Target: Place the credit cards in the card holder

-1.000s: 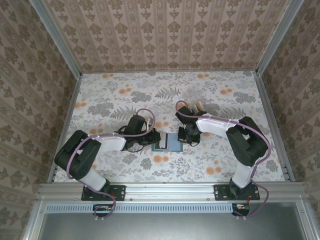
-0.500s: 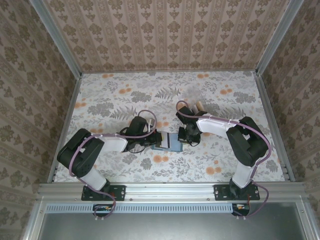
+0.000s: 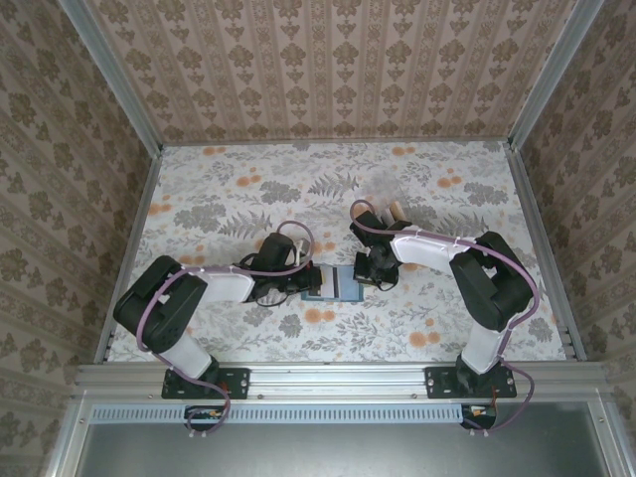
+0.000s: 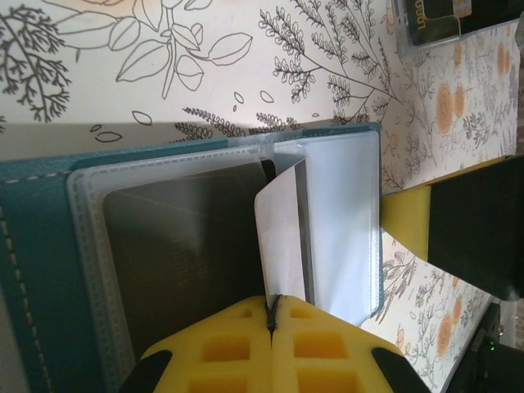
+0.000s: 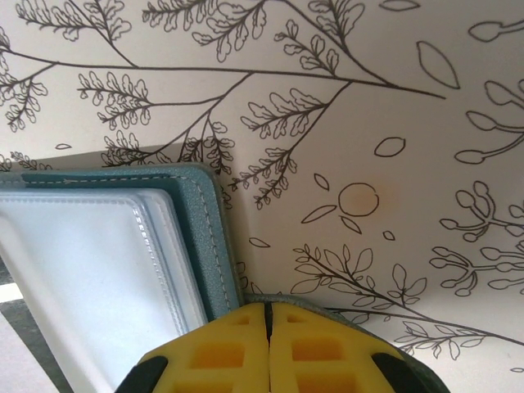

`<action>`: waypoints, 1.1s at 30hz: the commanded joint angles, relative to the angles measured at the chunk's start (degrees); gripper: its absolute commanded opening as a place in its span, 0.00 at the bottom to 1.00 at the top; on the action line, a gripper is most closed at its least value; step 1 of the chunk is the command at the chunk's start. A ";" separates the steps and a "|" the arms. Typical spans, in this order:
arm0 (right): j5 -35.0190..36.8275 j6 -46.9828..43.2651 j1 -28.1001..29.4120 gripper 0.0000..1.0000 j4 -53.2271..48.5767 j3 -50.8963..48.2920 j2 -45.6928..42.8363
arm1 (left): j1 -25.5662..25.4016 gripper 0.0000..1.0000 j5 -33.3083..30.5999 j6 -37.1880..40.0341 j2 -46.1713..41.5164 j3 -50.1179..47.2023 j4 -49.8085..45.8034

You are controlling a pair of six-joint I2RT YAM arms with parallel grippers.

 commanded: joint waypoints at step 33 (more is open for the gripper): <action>-7.64 2.97 0.16 0.05 8.49 -4.11 2.44 | -6.06 0.38 -5.98 5.42 5.50 13.33 -17.63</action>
